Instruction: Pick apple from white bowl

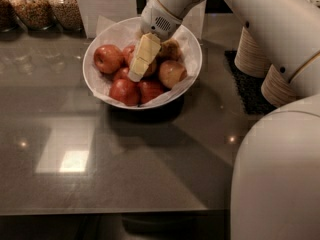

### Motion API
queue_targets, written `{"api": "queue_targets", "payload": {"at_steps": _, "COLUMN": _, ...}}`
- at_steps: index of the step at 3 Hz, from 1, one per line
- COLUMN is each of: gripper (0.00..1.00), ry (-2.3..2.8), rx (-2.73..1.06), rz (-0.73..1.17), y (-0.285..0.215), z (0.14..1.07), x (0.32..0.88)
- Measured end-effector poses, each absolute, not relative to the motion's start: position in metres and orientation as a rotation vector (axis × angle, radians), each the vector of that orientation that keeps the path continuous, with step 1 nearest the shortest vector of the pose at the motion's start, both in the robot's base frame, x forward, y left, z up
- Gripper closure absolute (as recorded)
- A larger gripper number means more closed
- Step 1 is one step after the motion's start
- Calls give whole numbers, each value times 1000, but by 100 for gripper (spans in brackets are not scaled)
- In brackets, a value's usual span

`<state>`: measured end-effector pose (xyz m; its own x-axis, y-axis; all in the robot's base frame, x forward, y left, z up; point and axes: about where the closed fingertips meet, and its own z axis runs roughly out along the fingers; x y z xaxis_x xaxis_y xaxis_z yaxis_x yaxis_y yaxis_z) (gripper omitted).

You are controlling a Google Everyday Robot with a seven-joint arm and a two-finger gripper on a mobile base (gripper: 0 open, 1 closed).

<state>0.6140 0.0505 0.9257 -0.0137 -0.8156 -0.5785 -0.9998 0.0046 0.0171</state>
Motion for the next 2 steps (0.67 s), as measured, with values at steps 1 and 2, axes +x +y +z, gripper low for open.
{"api": "queue_targets", "payload": {"at_steps": 1, "gripper": 19, "ry": 1883, "rx": -1864, "rz": 612, "y": 51, "z": 926, "x": 614}}
{"api": "queue_targets", "payload": {"at_steps": 2, "gripper": 42, "ry": 1883, "rx": -1864, "rz": 612, "y": 51, "z": 926, "x": 614}}
